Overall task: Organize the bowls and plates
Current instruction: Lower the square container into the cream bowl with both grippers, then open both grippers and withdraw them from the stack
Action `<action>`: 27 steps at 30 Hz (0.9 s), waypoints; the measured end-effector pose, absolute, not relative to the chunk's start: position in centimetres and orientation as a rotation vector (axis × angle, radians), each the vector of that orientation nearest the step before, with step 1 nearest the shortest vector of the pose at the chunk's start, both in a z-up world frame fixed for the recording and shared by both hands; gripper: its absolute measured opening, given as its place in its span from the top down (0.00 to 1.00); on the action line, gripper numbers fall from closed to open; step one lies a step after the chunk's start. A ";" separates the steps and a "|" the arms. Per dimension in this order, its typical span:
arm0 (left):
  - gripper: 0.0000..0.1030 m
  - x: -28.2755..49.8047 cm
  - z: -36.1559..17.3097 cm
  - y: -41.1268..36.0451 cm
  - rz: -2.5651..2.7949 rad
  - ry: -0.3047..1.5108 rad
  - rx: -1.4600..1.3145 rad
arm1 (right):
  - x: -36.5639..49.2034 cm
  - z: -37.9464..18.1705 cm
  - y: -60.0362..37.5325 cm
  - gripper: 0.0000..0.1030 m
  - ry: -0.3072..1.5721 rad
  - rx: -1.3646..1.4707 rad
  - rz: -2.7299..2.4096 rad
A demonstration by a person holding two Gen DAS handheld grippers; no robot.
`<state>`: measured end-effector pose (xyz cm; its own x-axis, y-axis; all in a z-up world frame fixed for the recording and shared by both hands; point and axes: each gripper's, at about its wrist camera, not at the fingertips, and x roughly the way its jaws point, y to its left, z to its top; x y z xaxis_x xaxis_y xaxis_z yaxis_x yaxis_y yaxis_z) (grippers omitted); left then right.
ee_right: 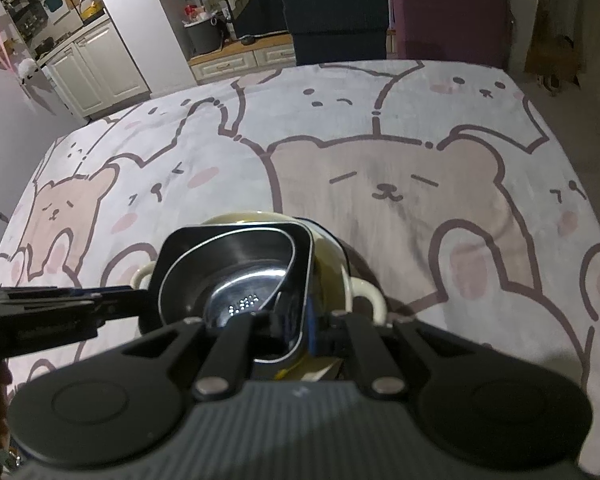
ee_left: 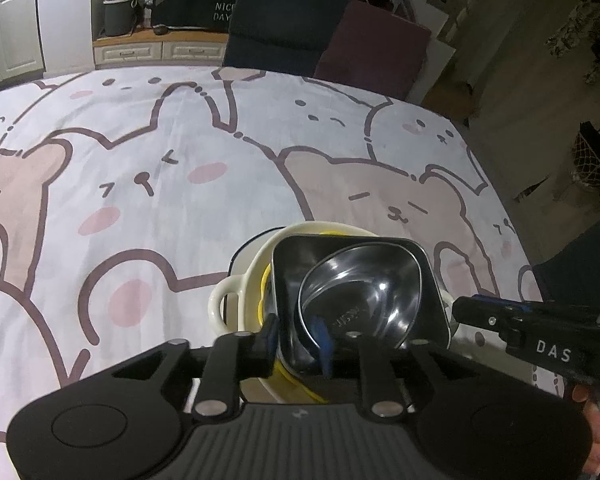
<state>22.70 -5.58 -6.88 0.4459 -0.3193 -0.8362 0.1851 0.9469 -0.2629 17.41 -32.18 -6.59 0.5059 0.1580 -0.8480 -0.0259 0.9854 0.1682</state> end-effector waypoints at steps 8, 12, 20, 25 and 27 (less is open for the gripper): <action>0.10 20.2 -3.7 -5.2 -0.269 0.906 -0.120 | 15.1 -4.4 -32.5 0.39 0.931 0.123 0.106; 0.00 17.9 -1.6 -4.2 -0.252 0.792 -0.159 | 13.1 -2.9 -32.4 0.16 0.848 0.077 0.092; 0.00 12.4 0.8 -3.2 -0.219 0.677 -0.096 | 7.3 0.5 -33.0 0.01 0.682 0.081 0.073; 0.00 7.7 1.1 -3.2 -0.218 0.597 -0.043 | 3.3 0.7 -34.1 0.00 0.591 0.133 0.064; 0.00 6.3 0.8 -3.3 -0.212 0.582 -0.015 | 1.8 0.2 -34.5 0.00 0.570 0.151 0.057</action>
